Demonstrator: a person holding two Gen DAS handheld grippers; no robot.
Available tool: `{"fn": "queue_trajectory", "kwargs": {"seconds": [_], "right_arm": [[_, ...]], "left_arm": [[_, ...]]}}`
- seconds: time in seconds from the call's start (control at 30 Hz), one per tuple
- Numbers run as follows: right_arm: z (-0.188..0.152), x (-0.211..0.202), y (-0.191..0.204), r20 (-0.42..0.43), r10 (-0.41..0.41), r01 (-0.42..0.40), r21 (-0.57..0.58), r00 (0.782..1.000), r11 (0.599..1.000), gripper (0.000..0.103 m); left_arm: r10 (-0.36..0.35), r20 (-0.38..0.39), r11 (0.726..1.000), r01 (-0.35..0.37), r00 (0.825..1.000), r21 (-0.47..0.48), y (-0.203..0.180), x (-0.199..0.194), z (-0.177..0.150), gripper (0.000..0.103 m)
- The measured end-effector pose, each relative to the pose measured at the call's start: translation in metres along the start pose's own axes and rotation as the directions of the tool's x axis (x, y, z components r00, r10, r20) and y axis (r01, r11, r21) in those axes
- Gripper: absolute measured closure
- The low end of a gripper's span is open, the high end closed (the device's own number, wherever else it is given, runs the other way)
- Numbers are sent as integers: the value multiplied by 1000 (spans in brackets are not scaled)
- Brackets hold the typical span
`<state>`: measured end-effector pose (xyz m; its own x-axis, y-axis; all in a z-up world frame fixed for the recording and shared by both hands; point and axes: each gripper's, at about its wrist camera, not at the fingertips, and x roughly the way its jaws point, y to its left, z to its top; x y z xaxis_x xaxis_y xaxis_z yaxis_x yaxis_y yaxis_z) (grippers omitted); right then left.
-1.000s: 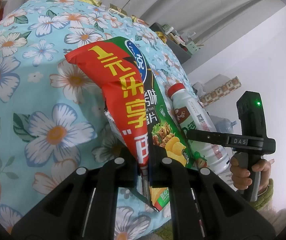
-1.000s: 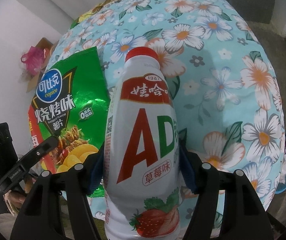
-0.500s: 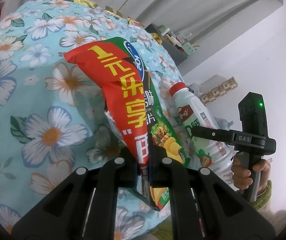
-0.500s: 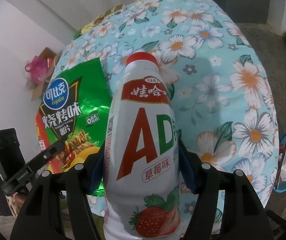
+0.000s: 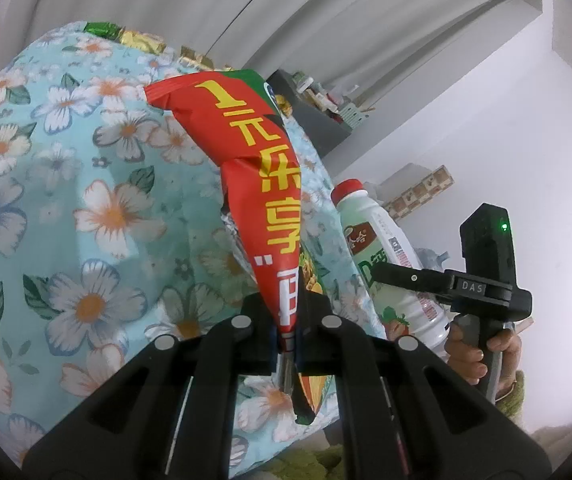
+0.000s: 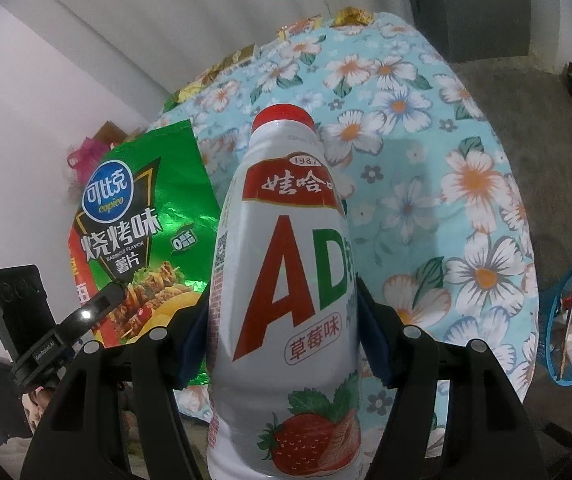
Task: Collect trash
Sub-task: 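Lift the green chip bag and AD bottle and carry them toward the wastebasket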
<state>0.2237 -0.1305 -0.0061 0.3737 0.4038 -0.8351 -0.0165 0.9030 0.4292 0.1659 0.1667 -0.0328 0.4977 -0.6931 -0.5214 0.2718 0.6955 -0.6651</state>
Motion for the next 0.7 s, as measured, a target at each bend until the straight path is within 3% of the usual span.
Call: {"fn": "queue_trajectory", "kwargs": {"seconds": [0.37, 0.53, 0.7], "right_arm": [[-2, -36, 0, 95, 51, -53, 11, 994, 999, 40], [-11, -77, -15, 199, 63, -71, 34, 978, 997, 40], [-37, -136, -50, 321, -3, -34, 110, 947, 993, 40]], "left_arm": [[-33, 36, 998, 32, 999, 47, -25, -9, 17, 99], [-56, 23, 993, 53, 998, 106, -51, -5, 24, 99], [-135, -41, 972, 140, 990, 189, -94, 18, 29, 99]]}}
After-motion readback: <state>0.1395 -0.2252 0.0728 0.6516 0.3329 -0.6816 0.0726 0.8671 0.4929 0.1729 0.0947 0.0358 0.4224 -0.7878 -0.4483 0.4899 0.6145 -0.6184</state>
